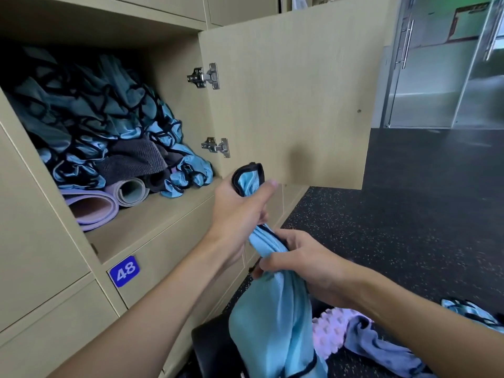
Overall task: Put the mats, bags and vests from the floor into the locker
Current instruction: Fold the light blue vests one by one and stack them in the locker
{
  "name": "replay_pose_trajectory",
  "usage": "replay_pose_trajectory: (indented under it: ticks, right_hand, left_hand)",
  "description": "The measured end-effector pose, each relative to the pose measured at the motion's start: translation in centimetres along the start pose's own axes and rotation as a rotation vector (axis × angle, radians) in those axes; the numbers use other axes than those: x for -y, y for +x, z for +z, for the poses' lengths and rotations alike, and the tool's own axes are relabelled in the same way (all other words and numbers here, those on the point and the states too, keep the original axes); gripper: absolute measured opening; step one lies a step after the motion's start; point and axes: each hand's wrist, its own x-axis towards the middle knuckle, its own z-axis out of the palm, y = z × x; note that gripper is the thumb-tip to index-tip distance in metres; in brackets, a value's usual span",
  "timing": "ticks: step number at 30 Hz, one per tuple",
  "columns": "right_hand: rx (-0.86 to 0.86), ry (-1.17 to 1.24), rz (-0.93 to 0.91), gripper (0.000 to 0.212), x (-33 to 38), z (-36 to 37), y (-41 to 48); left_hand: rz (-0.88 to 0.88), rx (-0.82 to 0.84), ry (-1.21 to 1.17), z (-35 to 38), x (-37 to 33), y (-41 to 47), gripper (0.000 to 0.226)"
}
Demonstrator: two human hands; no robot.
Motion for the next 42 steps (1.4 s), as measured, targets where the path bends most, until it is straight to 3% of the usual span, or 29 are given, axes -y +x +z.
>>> replay_pose_trajectory:
  ticks: [3,7,9,11,14,16,18,20,22,24,28,31,34,37,40,42]
  right_hand:
    - [-0.035,-0.166,-0.021,0.025,0.0,-0.1,-0.3]
    - [-0.051,-0.474,-0.045,0.029,0.1,-0.9,-1.1]
    - [-0.075,-0.466,-0.101,0.023,0.7,-1.1,-1.5]
    - [-0.148,-0.490,-0.189,0.006,1.3,-1.5,-1.5]
    - [-0.223,-0.519,-0.252,0.008,2.1,-2.0,-1.5]
    - [-0.212,-0.518,-0.275,0.007,2.8,-2.2,-1.6]
    - [-0.231,-0.535,-0.266,0.028,2.9,-2.4,-1.6]
    - [-0.267,-0.528,-0.192,0.057,3.0,-2.8,-1.7]
    - [-0.237,-0.543,-0.140,0.064,3.1,-3.1,-2.0]
    - [-0.249,-0.563,-0.196,0.059,3.0,-2.9,-2.3]
    - [-0.397,-0.557,-0.500,0.046,2.3,-1.8,-2.2]
    - [-0.488,-0.537,-0.619,0.034,1.8,-0.2,-1.7]
    - [-0.514,-0.556,-0.635,0.031,1.5,0.9,-1.0]
    - [-0.462,-0.656,-0.656,0.027,1.4,0.9,-0.7]
    - [-0.338,-0.560,-0.494,0.059,0.5,1.6,-1.0]
    - [-0.409,-0.480,-0.377,0.058,-0.4,2.2,-0.9]
  left_hand:
    - [0.150,-0.089,0.110,-0.9,-0.7,0.7,0.035]
    - [0.423,-0.167,0.474,-3.5,-1.3,1.6,0.028]
    - [0.396,-0.027,0.555,-3.8,-1.3,1.0,0.024]
    - [0.243,0.241,0.566,-3.5,-1.2,0.3,0.012]
    - [0.077,0.579,0.586,-3.0,-0.7,-0.4,0.032]
    - [0.070,0.675,0.583,-2.5,-0.8,-0.8,0.022]
    - [0.045,0.689,0.553,-2.3,-1.3,-1.0,0.014]
    - [0.045,0.663,0.567,-2.6,-1.8,-0.8,0.010]
    - [0.068,0.592,0.613,-3.1,-2.0,-0.5,0.009]
    - [0.082,0.452,0.584,-3.6,-1.9,-0.1,0.010]
    - [0.088,0.180,0.447,-2.7,-1.1,-0.3,0.016]
    - [-0.158,0.189,0.090,-0.9,-1.1,-1.0,0.018]
    - [-0.306,0.218,-0.172,-0.1,-1.2,-1.2,0.054]
    - [-0.124,0.065,-0.079,0.1,-0.7,-1.1,0.044]
    - [0.027,-0.066,-0.089,0.4,-0.5,-1.1,0.018]
    - [0.114,-0.066,-0.099,0.4,-0.7,-1.0,0.018]
